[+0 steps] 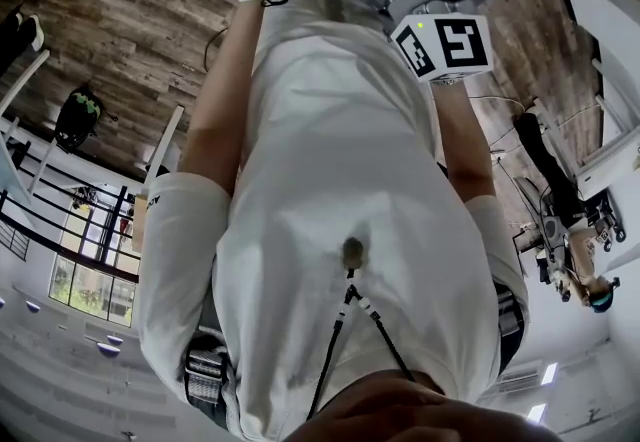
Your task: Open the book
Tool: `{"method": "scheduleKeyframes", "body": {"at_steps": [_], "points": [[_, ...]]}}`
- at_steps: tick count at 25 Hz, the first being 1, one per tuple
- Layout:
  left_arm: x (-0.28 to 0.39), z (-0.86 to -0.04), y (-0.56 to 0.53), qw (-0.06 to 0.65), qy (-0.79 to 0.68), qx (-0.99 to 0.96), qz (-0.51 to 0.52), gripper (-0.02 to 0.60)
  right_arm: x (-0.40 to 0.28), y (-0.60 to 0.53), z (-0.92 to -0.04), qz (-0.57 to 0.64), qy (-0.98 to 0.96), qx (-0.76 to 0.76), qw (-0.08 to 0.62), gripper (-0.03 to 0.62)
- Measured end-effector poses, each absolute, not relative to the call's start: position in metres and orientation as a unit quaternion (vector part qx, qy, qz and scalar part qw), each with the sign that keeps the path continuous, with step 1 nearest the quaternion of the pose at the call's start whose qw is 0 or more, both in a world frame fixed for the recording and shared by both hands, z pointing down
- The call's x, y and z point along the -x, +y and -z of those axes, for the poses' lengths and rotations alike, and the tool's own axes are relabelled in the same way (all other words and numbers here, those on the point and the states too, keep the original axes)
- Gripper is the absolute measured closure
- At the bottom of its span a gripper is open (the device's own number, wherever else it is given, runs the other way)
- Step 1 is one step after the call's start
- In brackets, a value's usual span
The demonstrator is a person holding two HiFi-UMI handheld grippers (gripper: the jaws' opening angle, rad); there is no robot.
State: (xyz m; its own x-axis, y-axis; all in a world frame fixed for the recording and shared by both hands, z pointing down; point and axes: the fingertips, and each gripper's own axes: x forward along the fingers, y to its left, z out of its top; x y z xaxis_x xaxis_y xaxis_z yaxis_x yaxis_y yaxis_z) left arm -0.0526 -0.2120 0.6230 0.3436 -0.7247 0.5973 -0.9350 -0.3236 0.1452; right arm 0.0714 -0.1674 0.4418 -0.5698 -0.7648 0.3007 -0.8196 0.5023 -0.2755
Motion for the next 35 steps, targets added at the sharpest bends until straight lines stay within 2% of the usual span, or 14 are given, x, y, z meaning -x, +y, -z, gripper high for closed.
{"method": "scheduleKeyframes", "body": {"at_steps": [35], "points": [[0.154,-0.644,-0.181,0.278,-0.616,-0.708,-0.205,0.557,-0.034,-0.154,-0.447,-0.196,-0.877,-0.431,0.080,0.557]]}}
